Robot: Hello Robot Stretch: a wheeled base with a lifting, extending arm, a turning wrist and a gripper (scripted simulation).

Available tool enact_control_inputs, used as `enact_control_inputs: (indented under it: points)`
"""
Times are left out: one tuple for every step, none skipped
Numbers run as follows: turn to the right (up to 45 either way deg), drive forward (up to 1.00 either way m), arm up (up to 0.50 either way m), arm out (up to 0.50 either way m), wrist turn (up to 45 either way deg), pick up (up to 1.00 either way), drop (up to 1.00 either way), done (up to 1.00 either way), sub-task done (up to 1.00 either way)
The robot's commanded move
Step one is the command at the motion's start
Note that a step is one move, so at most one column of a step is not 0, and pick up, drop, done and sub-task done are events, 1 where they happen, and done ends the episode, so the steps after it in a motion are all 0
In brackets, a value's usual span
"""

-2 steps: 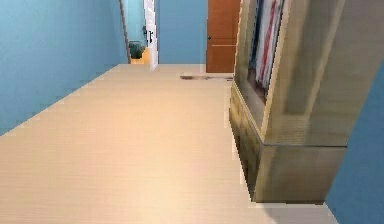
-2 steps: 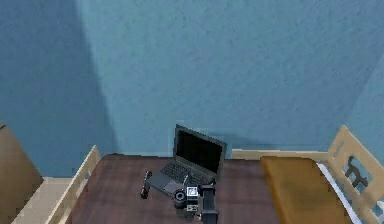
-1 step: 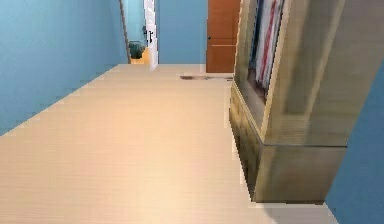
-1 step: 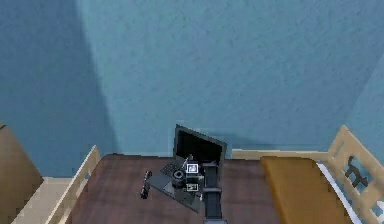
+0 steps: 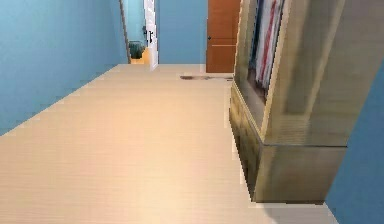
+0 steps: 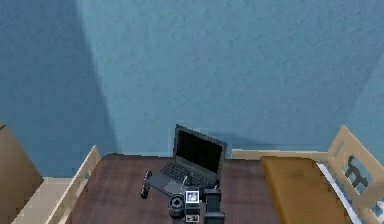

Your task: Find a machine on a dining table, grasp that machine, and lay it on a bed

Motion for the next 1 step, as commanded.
enact_control_inputs:
  points:
    - [0.0, 0.00, 0.00, 0.00, 0.0, 0.00, 0.00, 1.00, 0.00]
